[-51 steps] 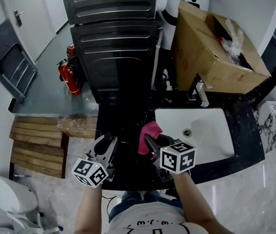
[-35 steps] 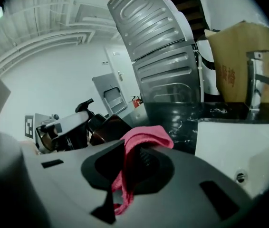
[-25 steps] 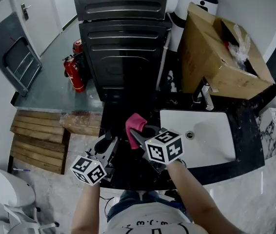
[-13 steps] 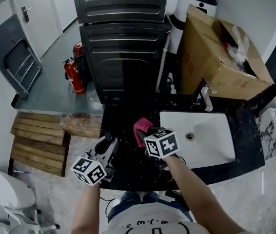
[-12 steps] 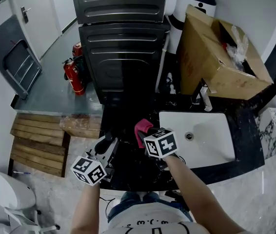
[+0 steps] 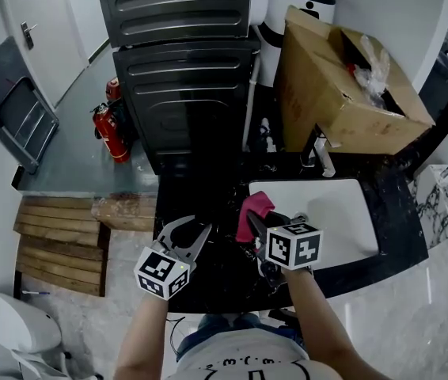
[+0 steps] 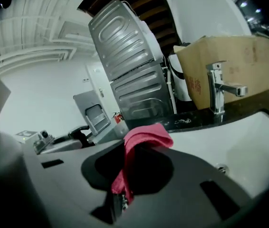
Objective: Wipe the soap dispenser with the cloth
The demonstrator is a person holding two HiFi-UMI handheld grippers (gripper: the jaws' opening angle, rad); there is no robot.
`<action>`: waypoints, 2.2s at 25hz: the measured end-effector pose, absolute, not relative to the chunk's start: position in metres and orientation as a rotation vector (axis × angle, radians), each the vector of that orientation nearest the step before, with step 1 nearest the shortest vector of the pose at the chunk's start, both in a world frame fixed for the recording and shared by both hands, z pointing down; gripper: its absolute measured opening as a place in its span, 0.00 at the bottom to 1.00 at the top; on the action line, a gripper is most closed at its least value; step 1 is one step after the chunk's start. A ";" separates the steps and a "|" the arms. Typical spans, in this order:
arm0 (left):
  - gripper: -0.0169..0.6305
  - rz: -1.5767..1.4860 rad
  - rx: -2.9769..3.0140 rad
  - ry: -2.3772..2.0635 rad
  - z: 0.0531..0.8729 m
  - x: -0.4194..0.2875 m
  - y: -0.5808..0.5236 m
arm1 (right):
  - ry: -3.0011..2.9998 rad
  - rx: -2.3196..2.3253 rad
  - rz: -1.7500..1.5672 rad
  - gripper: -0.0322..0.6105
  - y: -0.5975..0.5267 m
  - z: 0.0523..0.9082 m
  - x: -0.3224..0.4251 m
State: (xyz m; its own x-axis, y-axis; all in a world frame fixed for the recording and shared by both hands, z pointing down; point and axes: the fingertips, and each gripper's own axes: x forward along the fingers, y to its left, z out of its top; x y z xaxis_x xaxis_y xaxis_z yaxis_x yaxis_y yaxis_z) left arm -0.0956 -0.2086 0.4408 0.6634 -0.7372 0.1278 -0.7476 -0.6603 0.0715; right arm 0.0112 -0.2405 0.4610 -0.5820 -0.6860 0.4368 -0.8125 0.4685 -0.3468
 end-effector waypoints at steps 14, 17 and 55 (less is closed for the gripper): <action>0.28 0.287 2.898 -1.053 0.442 -0.117 -0.191 | -2.499 1.313 0.772 0.13 -0.227 0.455 0.021; 0.32 0.266 2.859 -1.124 0.443 -0.133 -0.187 | -2.495 1.304 0.781 0.13 -0.225 0.459 0.019; 0.17 -0.411 2.458 -1.306 0.442 -0.125 -0.197 | -2.642 0.946 0.652 0.13 -0.187 0.454 -0.057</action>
State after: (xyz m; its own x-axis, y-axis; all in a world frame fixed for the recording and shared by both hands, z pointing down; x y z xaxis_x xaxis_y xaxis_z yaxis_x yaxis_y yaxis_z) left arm -0.1247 -0.1975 0.4417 0.5388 -0.8366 -0.0989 -0.7425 -0.5271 0.4134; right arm -0.0567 -0.1868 0.4536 -0.7540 -0.5339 0.3828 -0.6507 0.6871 -0.3233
